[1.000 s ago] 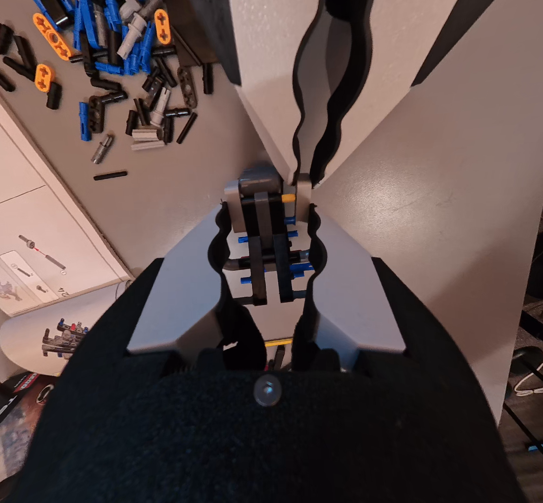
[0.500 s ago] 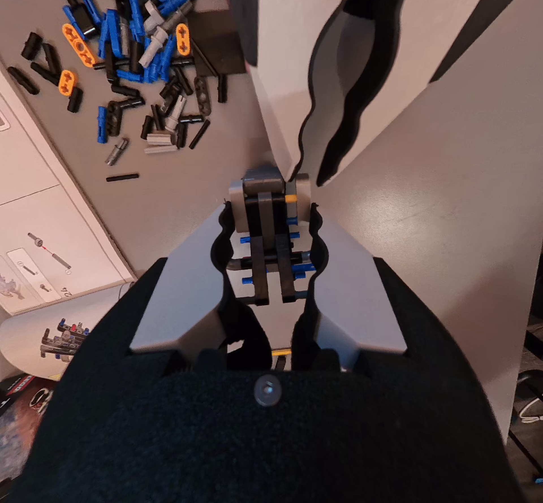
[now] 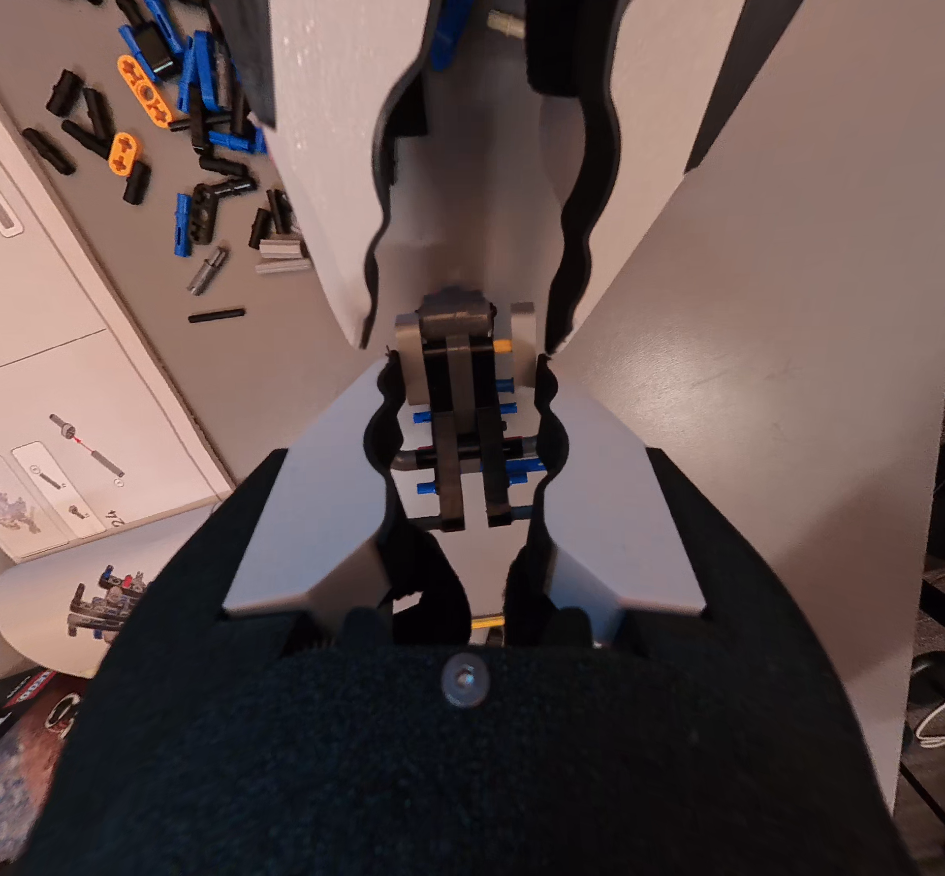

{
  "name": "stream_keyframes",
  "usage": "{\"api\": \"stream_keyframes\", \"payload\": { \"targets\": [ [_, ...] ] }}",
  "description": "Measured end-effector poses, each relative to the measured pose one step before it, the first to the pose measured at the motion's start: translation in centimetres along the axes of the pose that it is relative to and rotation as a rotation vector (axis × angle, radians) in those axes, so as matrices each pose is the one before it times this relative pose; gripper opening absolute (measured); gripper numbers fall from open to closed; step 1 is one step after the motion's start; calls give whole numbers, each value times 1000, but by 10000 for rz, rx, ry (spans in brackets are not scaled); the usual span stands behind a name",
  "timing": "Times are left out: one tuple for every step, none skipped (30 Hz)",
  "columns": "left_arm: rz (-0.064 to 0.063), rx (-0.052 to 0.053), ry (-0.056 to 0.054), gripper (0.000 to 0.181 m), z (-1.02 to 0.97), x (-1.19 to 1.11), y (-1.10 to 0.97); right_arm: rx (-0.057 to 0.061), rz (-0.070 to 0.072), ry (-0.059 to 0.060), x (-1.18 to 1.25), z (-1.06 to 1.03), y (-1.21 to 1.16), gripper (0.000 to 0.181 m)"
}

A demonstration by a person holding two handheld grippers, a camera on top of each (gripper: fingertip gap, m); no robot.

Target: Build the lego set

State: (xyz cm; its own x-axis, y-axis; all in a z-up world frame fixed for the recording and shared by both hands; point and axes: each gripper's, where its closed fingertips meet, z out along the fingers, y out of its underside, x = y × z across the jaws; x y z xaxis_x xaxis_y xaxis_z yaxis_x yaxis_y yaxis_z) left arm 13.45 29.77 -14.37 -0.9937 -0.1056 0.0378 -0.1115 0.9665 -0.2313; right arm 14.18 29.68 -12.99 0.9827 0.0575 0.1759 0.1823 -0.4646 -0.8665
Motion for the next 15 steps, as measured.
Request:
{"api": "stream_keyframes", "payload": {
  "targets": [
    [18, 25, 0, 49, 44, -59, 18, 90, -69, -171, -50, 179, -34, 63],
    [60, 0, -16, 50, 5, -47, 23, 62, 19, -207, -52, 120, -21, 63],
    [66, -20, -8, 50, 3, -5, 6, -33, 197, -300, -177, 117, 79, 60],
    [64, -43, -39, 50, 26, -25, 7, -96, 242, -192, 13, 84, 125, 60],
    [63, -45, -65, 50, 30, -38, -17, -127, 237, -170, -8, 52, 138, 60],
    [72, -45, -57, 50, 27, -15, -7, -99, 206, -111, -29, 60, 129, 60],
    [74, -41, -40, 50, 15, 6, 4, -49, 136, -55, -32, 59, 44, 60],
    [44, -29, -19, 50, 7, 5, 9, -24, 71, -1, -8, 29, 43, 60],
    [16, 3, 9, 50, 2, 1, -4, -1, 5, 14, 5, -14, -3, 60],
    [-2, 29, 33, 50, -7, 5, -9, -7, 45, 1, 9, -17, 18, 59],
    [-5, 32, 53, 50, -6, -4, -15, -31, 72, 13, 68, -2, 58, 57],
    [-31, 48, 52, 49, -5, -7, -41, -26, -74, -25, 107, -31, 34, 55],
    [-42, 53, 41, 49, -2, -36, -50, -43, 99, -53, 91, -36, 23, 53],
    [-42, 41, 47, 49, -6, -28, -12, -16, 149, -71, 40, -1, -5, 53],
    [-36, 34, 27, 49, -13, -61, 6, 11, 18, 5, 75, 14, -8, 52]
  ]
}}
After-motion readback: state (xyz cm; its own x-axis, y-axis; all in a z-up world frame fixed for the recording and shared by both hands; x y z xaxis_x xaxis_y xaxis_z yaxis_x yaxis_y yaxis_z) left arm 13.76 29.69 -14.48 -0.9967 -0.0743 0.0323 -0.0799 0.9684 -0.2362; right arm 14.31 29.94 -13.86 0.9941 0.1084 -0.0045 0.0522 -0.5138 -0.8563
